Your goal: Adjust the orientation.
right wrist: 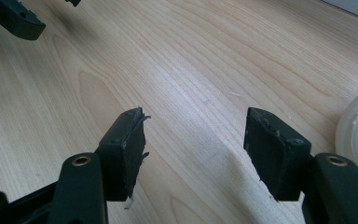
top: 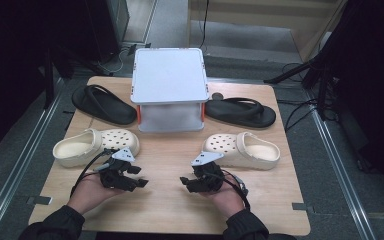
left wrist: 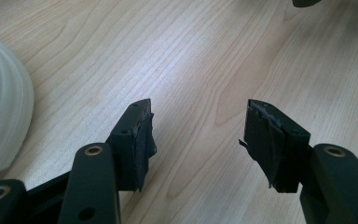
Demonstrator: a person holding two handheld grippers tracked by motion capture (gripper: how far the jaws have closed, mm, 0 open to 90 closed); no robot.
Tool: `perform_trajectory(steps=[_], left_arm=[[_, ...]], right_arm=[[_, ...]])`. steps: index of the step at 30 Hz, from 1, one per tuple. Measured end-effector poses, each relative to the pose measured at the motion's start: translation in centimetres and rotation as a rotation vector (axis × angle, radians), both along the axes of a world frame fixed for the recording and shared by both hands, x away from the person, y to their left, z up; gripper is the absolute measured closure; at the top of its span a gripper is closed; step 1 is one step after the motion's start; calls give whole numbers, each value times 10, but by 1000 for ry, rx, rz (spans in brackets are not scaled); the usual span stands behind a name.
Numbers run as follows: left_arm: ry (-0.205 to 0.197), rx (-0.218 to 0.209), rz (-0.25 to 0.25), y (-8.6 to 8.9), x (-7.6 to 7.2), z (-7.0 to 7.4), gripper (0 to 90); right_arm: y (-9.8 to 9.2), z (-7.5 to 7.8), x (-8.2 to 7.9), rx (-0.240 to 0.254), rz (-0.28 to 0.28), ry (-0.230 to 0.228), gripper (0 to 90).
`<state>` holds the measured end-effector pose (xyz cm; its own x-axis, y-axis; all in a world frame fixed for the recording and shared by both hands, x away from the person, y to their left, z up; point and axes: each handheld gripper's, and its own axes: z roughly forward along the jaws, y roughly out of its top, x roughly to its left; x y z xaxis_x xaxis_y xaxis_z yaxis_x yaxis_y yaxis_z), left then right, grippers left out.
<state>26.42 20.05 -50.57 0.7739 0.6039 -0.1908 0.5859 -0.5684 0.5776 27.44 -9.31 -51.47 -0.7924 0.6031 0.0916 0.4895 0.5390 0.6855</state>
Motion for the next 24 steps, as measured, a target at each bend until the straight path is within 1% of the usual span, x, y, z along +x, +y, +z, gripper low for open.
perform_trajectory(steps=[5, 9, 11, 18, 24], left_arm=[[-1, 2, 6, 1, -1, -1, 419], [3, -2, 17, 3, -2, -1, 418], [5, -5, 22, 5, -2, -1, 418], [9, -4, 38, 10, -4, -1, 417], [12, 3, 37, 11, -6, -2, 414]], right_arm=[[2, 0, 0, -4, 9, 5, 384], [4, -1, 2, -4, 20, -3, 385], [4, 0, 1, -5, 17, 7, 387], [8, -1, 3, -12, 32, 12, 384], [11, -2, 5, -13, 39, 10, 384]])
